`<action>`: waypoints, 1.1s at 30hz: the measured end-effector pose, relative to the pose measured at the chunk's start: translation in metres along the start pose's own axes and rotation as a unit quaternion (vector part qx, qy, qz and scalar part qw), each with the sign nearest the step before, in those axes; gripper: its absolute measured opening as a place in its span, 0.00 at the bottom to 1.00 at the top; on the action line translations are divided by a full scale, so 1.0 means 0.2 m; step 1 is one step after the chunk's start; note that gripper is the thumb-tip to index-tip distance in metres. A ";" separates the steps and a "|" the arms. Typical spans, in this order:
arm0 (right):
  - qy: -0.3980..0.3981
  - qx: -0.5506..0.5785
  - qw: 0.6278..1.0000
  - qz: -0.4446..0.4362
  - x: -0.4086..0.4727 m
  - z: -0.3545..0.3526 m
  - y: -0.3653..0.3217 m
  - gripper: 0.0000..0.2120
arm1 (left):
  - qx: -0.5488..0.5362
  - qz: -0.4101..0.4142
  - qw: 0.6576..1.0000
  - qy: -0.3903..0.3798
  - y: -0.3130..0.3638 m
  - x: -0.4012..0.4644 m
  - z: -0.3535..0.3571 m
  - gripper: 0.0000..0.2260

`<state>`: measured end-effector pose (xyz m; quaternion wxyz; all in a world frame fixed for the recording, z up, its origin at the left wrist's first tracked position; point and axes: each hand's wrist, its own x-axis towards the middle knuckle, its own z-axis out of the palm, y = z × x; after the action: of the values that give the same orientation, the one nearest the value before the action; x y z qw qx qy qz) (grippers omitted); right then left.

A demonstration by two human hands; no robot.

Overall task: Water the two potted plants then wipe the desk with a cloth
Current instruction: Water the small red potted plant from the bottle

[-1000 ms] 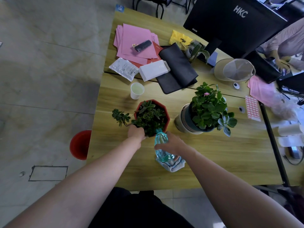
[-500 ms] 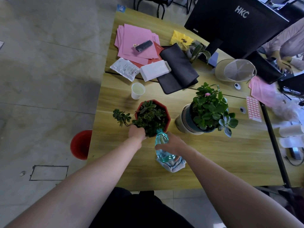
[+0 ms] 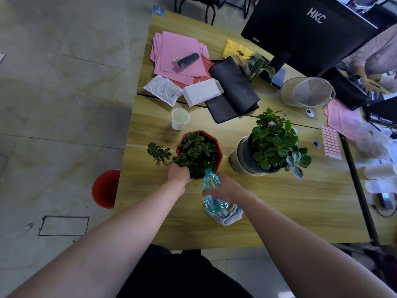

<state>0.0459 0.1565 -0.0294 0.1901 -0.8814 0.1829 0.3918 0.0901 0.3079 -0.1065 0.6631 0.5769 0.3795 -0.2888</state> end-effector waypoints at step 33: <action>0.004 -0.013 1.000 0.009 -0.02 0.00 -0.02 0.46 | 0.015 0.000 1.000 0.005 0.03 -0.08 -0.02 0.16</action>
<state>0.0449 0.1603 -0.0251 0.1739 -0.8835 0.1867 0.3928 0.0859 0.3114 -0.0907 0.6523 0.5884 0.3783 -0.2920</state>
